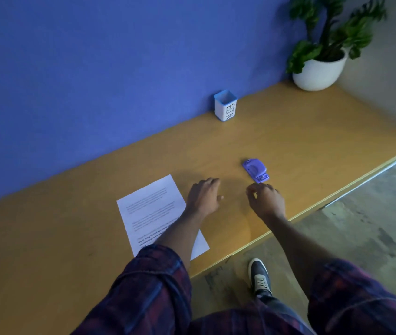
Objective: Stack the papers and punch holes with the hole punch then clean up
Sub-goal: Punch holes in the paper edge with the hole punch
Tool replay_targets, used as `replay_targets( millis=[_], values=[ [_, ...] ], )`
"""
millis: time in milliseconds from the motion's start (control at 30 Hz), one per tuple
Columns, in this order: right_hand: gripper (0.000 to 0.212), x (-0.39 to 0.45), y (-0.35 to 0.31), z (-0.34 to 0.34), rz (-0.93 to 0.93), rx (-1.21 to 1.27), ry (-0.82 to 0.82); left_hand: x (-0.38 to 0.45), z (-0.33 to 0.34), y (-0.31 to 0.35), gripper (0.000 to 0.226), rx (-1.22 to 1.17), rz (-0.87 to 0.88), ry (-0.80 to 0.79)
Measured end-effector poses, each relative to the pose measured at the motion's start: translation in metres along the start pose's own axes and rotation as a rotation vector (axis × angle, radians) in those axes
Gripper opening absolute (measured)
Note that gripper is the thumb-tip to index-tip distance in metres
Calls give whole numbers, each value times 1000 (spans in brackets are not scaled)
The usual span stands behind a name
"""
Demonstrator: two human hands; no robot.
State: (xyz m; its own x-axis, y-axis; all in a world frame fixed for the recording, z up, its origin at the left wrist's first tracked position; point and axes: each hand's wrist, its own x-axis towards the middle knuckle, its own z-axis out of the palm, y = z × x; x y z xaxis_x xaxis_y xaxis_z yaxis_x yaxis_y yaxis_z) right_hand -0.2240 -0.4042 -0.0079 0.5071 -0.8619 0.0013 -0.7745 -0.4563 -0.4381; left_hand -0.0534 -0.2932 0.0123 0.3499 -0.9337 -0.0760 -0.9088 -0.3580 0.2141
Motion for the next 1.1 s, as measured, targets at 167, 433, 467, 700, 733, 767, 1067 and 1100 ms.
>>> replay_targets(
  millis=[167,433,467,700,733,767,1067,1100],
  values=[
    [18,25,15,-9,109,12,32,40,6,20,58,-8,61,-25],
    [26,60,31,-10,214,151,73,88,24,38,80,-17,44,-111],
    [31,65,33,-9,222,149,60,94,26,39,82,-18,43,-117],
    [49,86,39,7,182,58,-35,119,40,42,94,-93,-11,-159],
    [49,89,38,9,193,60,-42,121,41,43,96,-107,-23,-170],
    [48,90,38,10,199,56,-49,123,42,43,98,-117,-35,-186],
    [37,101,38,17,187,101,-52,135,53,47,113,-95,-113,-417],
    [36,102,37,17,195,112,-54,135,53,47,112,-103,-118,-424]
  ],
)
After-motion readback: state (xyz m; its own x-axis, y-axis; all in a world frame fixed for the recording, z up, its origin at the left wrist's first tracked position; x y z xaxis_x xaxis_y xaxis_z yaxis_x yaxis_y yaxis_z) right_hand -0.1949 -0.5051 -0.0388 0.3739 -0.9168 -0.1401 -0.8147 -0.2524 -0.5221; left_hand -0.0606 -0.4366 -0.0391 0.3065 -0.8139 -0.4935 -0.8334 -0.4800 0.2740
